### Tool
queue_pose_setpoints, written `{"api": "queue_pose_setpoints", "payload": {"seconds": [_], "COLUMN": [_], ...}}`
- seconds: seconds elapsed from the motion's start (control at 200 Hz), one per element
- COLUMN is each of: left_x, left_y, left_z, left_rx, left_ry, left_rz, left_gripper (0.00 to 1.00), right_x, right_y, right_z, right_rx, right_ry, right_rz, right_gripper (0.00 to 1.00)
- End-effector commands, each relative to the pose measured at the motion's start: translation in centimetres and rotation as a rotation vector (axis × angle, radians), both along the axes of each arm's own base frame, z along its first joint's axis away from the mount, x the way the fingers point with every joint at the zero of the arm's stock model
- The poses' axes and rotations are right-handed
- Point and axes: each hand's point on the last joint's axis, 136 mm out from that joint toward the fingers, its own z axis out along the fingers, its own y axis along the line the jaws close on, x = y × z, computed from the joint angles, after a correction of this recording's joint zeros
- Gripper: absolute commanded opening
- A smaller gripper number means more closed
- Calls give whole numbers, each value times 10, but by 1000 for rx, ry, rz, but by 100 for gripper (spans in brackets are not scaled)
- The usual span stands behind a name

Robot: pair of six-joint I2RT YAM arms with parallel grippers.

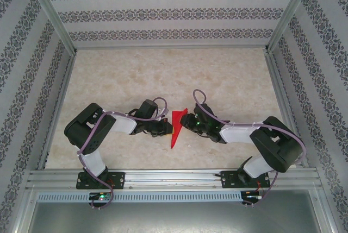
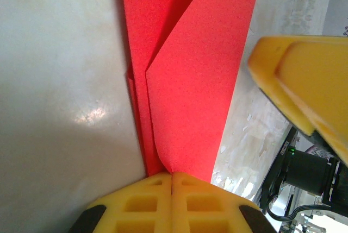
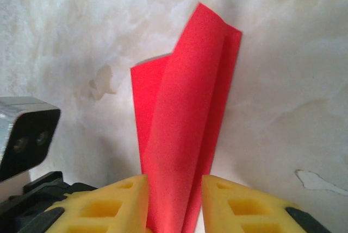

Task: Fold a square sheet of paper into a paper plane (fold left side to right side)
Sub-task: Fold the wing for the fifth time at the center of the table.

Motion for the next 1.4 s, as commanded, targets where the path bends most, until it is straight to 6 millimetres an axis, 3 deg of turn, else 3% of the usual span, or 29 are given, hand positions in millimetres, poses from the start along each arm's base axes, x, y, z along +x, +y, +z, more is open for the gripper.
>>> {"api": "queue_pose_setpoints", "payload": {"seconds": [0.0, 0.2, 0.455, 1.119, 1.334, 1.394], "left_x": [-10, -11, -11, -11, -8, -7], "left_y": [6, 6, 7, 7, 6, 5], "left_z": [-27, -28, -27, -28, -10, -2], "left_rx": [87, 87, 88, 89, 52, 35], "left_ry": [54, 53, 52, 51, -1, -20], "left_rz": [6, 7, 9, 11, 16, 20], "left_gripper": [4, 4, 3, 2, 5, 10], "right_x": [3, 10, 16, 14, -2, -6], "right_y": [2, 18, 25, 13, 0, -3], "right_z": [11, 14, 4, -26, -44, -48], "right_rx": [5, 21, 7, -46, -88, -100], "right_ry": [-35, -33, -15, 53, 136, 152], "right_rz": [40, 93, 103, 94, 80, 83], "right_gripper": [26, 13, 9, 8, 4, 3]}}
